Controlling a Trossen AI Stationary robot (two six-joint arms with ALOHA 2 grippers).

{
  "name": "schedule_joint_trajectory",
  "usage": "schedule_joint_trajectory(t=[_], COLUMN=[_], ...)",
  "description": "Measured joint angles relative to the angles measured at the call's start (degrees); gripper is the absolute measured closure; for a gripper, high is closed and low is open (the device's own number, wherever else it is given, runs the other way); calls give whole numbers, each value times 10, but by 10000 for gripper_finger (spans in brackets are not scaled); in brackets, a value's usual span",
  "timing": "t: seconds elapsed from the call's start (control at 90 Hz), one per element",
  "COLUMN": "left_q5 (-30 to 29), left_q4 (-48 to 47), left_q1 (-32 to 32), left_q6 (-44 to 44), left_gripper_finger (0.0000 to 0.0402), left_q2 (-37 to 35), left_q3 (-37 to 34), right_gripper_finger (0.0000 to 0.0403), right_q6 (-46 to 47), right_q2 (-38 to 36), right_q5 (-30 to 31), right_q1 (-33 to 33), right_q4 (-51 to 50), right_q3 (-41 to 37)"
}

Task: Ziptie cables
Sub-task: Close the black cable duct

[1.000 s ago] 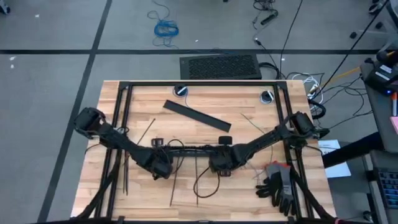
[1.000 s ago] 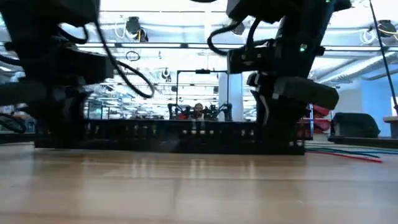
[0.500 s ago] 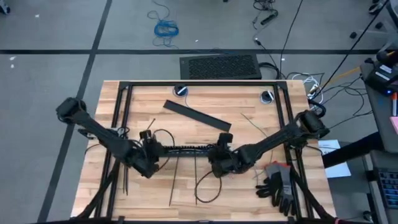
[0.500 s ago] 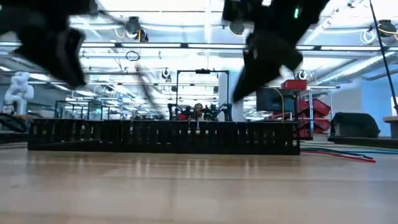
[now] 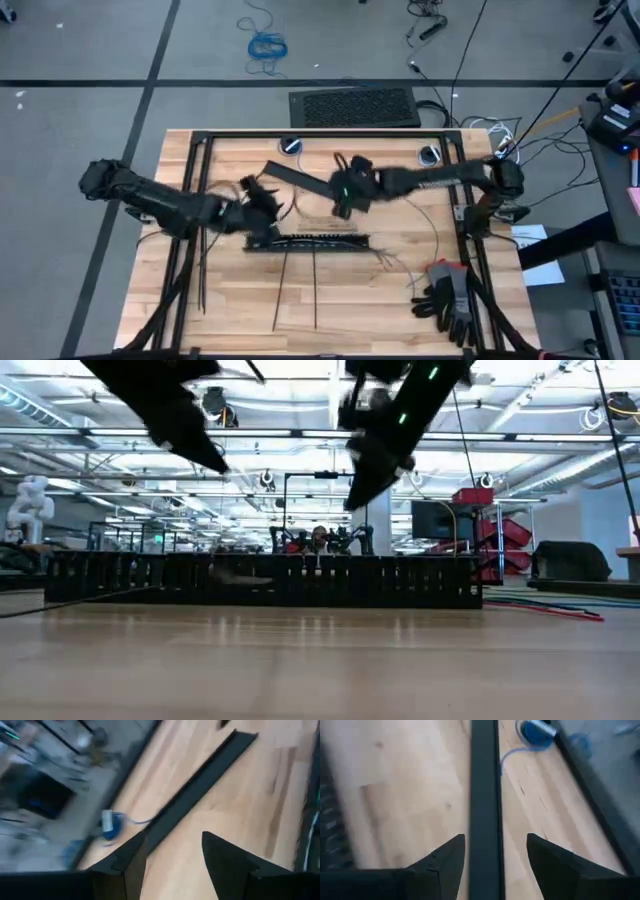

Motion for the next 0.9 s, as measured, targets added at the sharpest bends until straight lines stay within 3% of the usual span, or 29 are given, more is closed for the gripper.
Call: schedule_joint_trajectory(t=[0.089,0.389,0.667,0.9], left_q5=[96,205,210,191], left_q4=[90,135,135,129], left_q1=[59,196,240,237], left_q6=[35,57,51,19], left_gripper_finger=[215,215,215,215], left_q2=[1,6,15,15], left_q3=[-28,-75,-86,-86], right_gripper_finger=[199,200,200,224], right_q6=[-25,-64,-120,-134], right_q2=[32,109,118,127], right_q5=[-63,-134,-139,-202], right_q1=[-44,-113,-141,-162], right_q4=[16,-36,-38,-39], right_q3=[0,0,0,0])
